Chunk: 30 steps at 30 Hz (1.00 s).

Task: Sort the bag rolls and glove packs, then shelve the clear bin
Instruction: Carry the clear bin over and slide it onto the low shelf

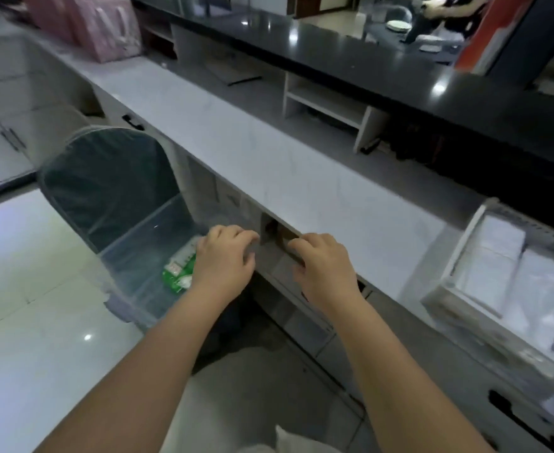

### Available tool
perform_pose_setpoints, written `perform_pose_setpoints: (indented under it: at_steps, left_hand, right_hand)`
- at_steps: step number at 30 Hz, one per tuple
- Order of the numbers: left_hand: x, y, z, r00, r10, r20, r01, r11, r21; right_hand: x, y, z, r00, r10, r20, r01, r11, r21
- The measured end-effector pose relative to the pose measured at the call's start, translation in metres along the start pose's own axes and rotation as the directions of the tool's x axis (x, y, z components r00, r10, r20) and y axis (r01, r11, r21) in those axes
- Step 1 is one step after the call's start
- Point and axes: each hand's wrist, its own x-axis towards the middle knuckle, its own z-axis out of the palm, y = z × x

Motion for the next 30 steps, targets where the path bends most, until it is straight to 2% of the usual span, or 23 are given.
perform_pose_setpoints:
  at_steps: [4, 7, 14, 18, 25, 30]
  left_hand:
    - [-0.044, -0.108, -0.032, 0.997, -0.068, 0.043, 0.066, 0.997, 0.042]
    - [-0.077, -0.176, -0.049, 0.987, -0.118, 0.109, 0.109, 0.99, 0.088]
    - [-0.121, -0.277, -0.055, 0.949, -0.21, 0.236, 0.195, 0.977, 0.085]
    - [-0.098, -0.309, -0.043, 0.936, -0.218, 0.277, 0.205, 0.976, 0.079]
    - [-0.028, -0.338, -0.006, 0.891, -0.221, 0.396, 0.193, 0.975, 0.11]
    - [0.013, -0.35, 0.019, 0.869, -0.184, 0.46, 0.145, 0.982, 0.12]
  right_hand:
    - [0.017, -0.094, 0.049, 0.998, -0.041, 0.047, 0.04, 0.999, 0.005]
    - [0.023, -0.158, 0.088, 0.994, -0.022, 0.107, 0.018, 0.999, 0.037]
    - [0.027, -0.254, 0.162, 0.964, -0.006, 0.266, -0.027, 0.992, 0.12]
    - [0.047, -0.268, 0.186, 0.958, -0.001, 0.288, -0.049, 0.985, 0.166]
    - [0.099, -0.242, 0.232, 0.927, 0.092, 0.364, -0.178, 0.961, 0.211]
    - [0.148, -0.226, 0.261, 0.914, 0.132, 0.383, -0.21, 0.963, 0.169]
